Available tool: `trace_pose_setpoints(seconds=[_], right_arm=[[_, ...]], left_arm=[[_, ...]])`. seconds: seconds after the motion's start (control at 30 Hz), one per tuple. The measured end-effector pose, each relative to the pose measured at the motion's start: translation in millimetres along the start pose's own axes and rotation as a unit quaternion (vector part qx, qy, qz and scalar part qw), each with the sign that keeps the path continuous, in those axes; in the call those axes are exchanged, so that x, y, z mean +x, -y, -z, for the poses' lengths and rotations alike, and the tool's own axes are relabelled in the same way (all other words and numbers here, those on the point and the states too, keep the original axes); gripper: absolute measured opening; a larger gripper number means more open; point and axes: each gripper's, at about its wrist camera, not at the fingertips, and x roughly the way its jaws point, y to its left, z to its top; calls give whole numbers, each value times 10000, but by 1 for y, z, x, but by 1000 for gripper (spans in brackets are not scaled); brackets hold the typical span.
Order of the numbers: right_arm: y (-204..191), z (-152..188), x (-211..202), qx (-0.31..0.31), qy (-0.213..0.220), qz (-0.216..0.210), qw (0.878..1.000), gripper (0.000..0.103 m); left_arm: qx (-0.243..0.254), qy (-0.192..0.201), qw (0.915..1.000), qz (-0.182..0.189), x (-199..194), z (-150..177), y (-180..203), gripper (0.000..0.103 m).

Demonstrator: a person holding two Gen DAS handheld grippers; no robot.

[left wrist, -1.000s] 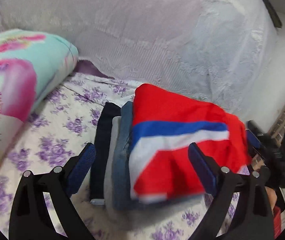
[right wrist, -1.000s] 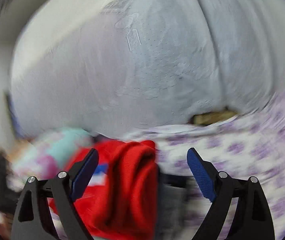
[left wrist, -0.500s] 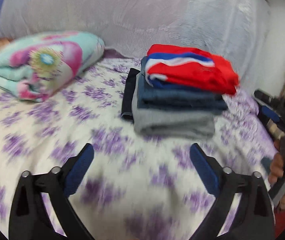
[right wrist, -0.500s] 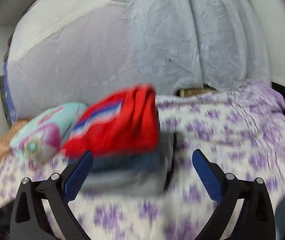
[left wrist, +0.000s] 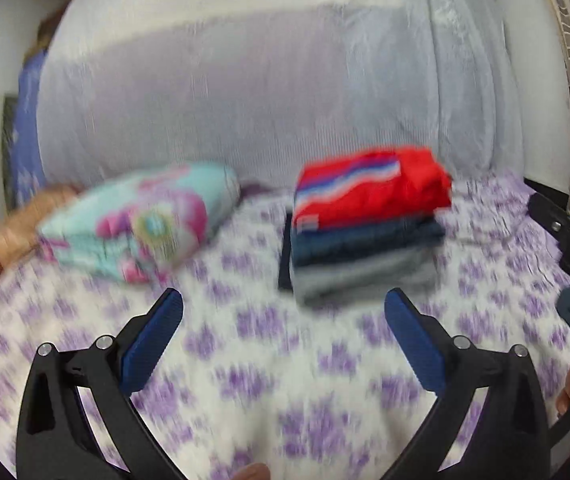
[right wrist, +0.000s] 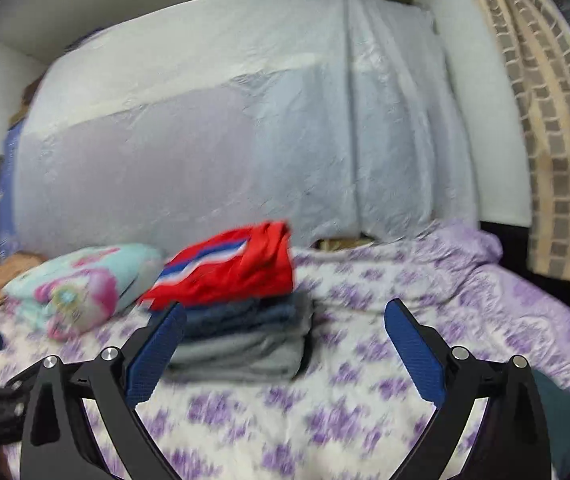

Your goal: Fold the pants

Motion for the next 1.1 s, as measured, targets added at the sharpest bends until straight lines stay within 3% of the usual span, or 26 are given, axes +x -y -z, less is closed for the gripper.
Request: trace_pose_setpoints(seconds=[0.1,0.17,0.23,0.3,0.37,0.43,0.53,0.67,0.83,1.1], right_arm=[[-3,-18,20,243,-387,245,9987,100],[0,-13,26,416,-299,150,9986,100],[-2,-10,36,264,-191,-104,9994,100],[-5,-10,49,22,-199,19,9998,100],[-1,-10,53,97,-102,-65,9999,100],[5,-6,59,349,-153,-301,9988,100],[5,-4,62,285,-282,-200,9990,100],[-7,-8,58,183,-437,-176,9987,100],[-24,-8,54,-150,-449,-198,9987,100],[-40,-7,49,-541,-340,-152,9978,100]], left_arm=[[-46,204,9997,-152,4,-28,11,98],[-180,219,9995,-137,13,-38,14,98],[-327,211,9992,36,26,-33,14,98],[-404,128,9985,346,46,-19,15,98],[-170,-235,9991,320,64,-11,18,98],[-124,-282,9993,206,70,-6,18,98],[-239,-310,9990,207,70,-4,13,98],[-162,-38,9999,-36,57,-8,14,98],[-229,59,9996,184,44,-15,14,98],[-197,35,9995,241,44,-14,16,98]])
